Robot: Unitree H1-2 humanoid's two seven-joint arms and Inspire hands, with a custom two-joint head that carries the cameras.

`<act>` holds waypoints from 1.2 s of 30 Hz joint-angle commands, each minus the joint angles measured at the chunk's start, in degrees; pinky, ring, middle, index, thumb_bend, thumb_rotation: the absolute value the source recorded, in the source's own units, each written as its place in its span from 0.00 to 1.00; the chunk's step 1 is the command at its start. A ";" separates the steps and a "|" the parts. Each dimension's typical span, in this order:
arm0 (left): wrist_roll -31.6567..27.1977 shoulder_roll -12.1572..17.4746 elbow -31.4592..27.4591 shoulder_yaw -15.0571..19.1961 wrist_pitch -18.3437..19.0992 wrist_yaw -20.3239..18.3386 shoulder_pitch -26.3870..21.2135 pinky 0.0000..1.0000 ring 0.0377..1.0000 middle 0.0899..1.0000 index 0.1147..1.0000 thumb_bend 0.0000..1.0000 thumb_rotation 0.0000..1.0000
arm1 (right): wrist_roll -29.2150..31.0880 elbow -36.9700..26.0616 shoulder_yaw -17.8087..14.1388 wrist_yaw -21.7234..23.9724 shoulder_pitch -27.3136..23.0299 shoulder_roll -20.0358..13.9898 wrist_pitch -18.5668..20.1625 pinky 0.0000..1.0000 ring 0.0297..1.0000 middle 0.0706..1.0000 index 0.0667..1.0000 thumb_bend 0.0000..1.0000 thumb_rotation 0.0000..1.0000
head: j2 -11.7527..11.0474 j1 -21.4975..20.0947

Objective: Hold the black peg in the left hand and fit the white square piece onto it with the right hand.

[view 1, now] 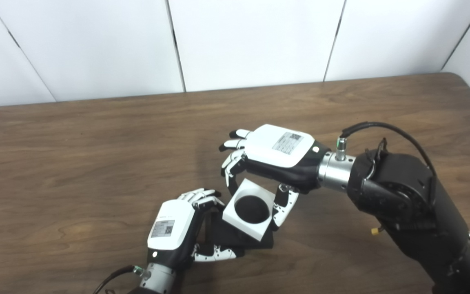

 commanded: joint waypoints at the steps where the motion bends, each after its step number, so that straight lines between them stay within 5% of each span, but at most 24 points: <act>1: -0.22 -0.26 -0.08 -0.48 0.19 -0.88 0.22 0.80 0.82 0.77 0.42 0.51 0.05 | -0.27 -0.39 -0.29 -1.35 -1.04 -0.09 -1.39 1.00 0.93 0.75 0.45 0.52 0.13 | 0.05 -0.01; 24: -0.33 -0.39 -0.26 -0.38 0.20 -1.02 0.16 0.79 0.82 0.76 0.42 0.51 0.05 | -2.20 0.02 0.03 0.90 -1.17 -1.22 -1.94 0.96 0.95 0.78 0.46 0.52 0.15 | 0.21 0.00; 25: -0.33 -0.40 -0.28 -0.38 0.24 -1.10 0.13 0.79 0.82 0.76 0.42 0.51 0.05 | -2.35 -0.06 0.10 1.27 -1.25 -1.29 -1.85 0.96 0.95 0.78 0.56 0.74 0.19 | 0.22 0.05; 27: -0.49 -0.52 -0.29 -0.36 0.22 -1.04 0.15 0.79 0.82 0.76 0.42 0.51 0.05 | -2.53 -0.21 0.13 1.94 -1.34 -1.36 -1.70 0.96 0.95 0.79 0.64 0.87 0.23 | 0.20 0.07; 36: -0.44 -0.66 -0.07 -0.27 0.22 -1.01 0.04 0.79 0.82 0.76 0.42 0.51 0.05 | -4.33 -1.08 0.09 6.60 -2.16 -0.84 0.17 0.97 0.97 0.85 0.74 0.94 0.31 | 0.32 0.20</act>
